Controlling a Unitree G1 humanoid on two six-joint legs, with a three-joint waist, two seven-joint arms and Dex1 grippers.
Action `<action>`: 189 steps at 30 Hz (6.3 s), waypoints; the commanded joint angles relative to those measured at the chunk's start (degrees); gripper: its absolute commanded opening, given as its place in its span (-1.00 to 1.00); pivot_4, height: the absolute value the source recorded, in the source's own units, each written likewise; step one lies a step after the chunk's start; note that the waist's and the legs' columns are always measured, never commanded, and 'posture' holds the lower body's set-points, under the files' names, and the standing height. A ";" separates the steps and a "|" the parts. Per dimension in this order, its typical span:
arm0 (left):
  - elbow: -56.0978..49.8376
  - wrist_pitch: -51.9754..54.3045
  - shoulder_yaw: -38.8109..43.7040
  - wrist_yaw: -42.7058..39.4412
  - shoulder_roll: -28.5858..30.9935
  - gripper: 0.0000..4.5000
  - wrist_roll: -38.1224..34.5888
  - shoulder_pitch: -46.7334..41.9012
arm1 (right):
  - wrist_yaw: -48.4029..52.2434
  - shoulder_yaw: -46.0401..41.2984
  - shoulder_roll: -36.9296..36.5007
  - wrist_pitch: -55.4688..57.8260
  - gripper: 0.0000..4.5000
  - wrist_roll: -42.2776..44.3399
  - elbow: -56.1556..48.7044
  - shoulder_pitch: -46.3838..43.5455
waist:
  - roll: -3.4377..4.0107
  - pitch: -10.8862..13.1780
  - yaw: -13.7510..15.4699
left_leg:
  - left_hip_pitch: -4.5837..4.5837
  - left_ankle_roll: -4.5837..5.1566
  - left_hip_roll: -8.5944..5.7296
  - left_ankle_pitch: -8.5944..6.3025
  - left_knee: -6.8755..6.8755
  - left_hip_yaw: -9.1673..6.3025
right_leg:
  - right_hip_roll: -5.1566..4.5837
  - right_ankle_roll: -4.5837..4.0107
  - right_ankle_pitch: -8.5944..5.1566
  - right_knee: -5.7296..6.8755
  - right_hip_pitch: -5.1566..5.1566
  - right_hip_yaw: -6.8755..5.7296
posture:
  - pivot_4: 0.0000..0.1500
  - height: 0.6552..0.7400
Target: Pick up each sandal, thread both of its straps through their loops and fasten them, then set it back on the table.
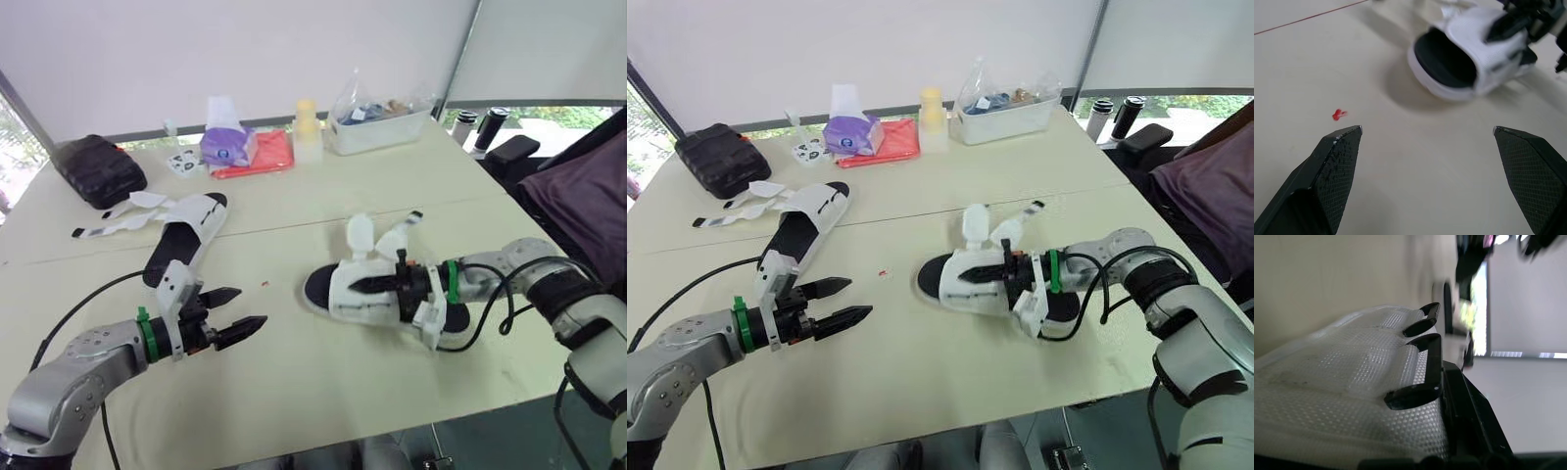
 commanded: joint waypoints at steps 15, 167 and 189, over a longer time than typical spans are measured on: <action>-0.14 -0.46 -2.09 -1.74 -0.21 1.00 0.22 -0.77 | -2.21 -2.60 8.55 -2.09 -0.66 -10.43 -3.59 1.95 | -0.31 -0.18 -0.54 | 0.26 0.00 0.02 0.00 0.04 0.00 | 0.07 -0.13 0.12 0.00 0.21 0.10 | 1.00 1.00; 8.92 -15.73 -25.00 -8.83 -8.67 -0.94 27.91 -9.45 | 33.07 -73.96 31.12 145.02 0.54 102.62 20.46 -7.46 | -0.12 -0.21 0.48 | 0.01 0.46 0.03 -0.25 0.29 0.15 | -0.17 0.04 0.32 -0.05 0.09 0.13 | 1.00 1.00; 9.96 -16.76 -25.68 -10.13 -7.98 -0.94 28.13 -10.21 | 77.32 -35.45 20.11 81.19 -0.97 74.44 -34.94 21.09 | -0.11 -0.23 1.17 | -0.34 0.45 -0.07 -0.25 0.32 -0.07 | -0.22 0.13 0.28 -0.14 -0.10 -0.04 | 1.00 1.00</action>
